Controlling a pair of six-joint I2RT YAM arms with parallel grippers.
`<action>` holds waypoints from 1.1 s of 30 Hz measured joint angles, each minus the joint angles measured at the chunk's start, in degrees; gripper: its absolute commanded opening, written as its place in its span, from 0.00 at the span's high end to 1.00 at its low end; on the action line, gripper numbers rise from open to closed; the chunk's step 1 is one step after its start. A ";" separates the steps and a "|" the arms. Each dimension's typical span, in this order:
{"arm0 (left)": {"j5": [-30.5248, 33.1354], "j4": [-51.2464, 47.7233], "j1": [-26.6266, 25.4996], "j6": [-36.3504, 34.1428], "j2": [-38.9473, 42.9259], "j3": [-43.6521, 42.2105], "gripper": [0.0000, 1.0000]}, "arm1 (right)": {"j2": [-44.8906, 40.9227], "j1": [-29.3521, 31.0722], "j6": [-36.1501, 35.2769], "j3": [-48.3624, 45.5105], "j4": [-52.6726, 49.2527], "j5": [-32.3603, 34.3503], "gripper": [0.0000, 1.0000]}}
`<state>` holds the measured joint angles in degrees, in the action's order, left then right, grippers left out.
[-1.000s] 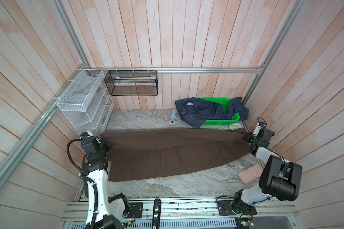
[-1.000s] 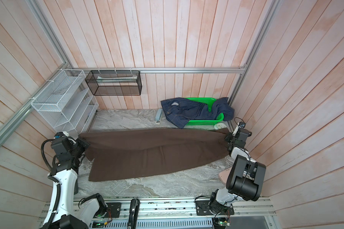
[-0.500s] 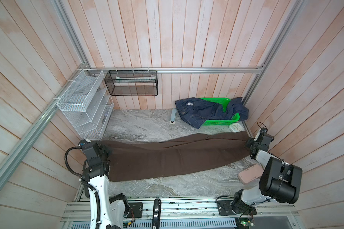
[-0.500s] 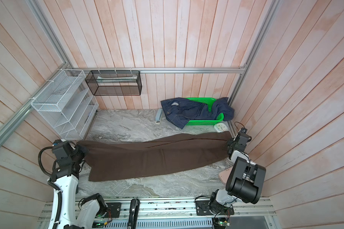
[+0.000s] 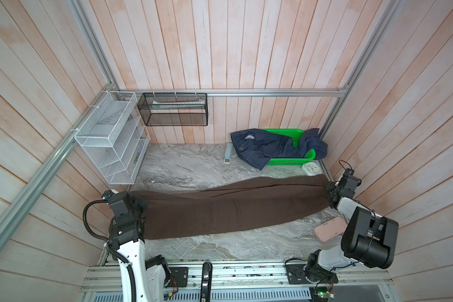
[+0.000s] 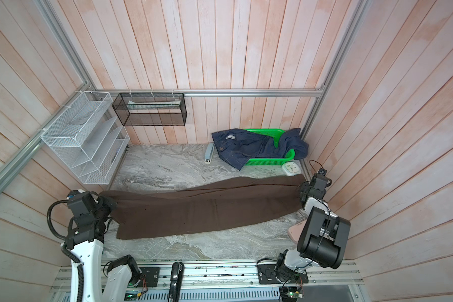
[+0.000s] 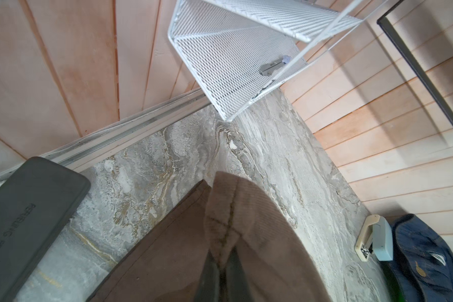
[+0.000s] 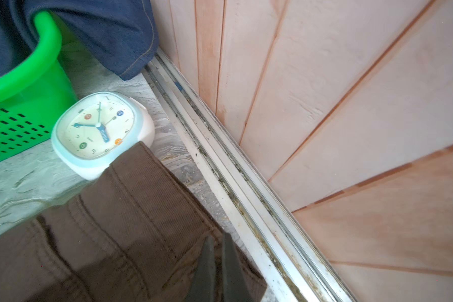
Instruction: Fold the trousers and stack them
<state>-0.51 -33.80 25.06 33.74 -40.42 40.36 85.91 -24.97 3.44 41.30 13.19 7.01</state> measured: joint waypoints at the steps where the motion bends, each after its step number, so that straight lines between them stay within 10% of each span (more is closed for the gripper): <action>1: 0.59 -0.70 -0.02 0.44 0.33 0.00 1.00 | 0.00 0.00 -0.13 -0.17 -0.07 0.94 1.00; 8: 1.97 -3.61 0.00 1.79 0.79 -0.22 0.84 | 0.02 -0.09 -0.50 -0.33 -1.44 5.35 0.98; 19: 1.90 -4.94 0.00 2.21 0.79 -0.26 0.51 | -3.58 -0.63 1.66 -0.33 -3.65 12.41 0.50; 28: -7.39 -6.05 -0.74 5.49 -2.95 3.04 0.54 | -14.67 -0.61 18.80 4.59 -14.51 9.97 0.53; 33: -11.06 -5.81 -12.61 8.22 -8.00 3.02 0.54 | -16.44 1.57 29.97 7.28 -22.34 -1.42 0.63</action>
<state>-11.57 -39.62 12.45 41.95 -48.42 43.38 69.47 -23.40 33.41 48.58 -9.15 5.58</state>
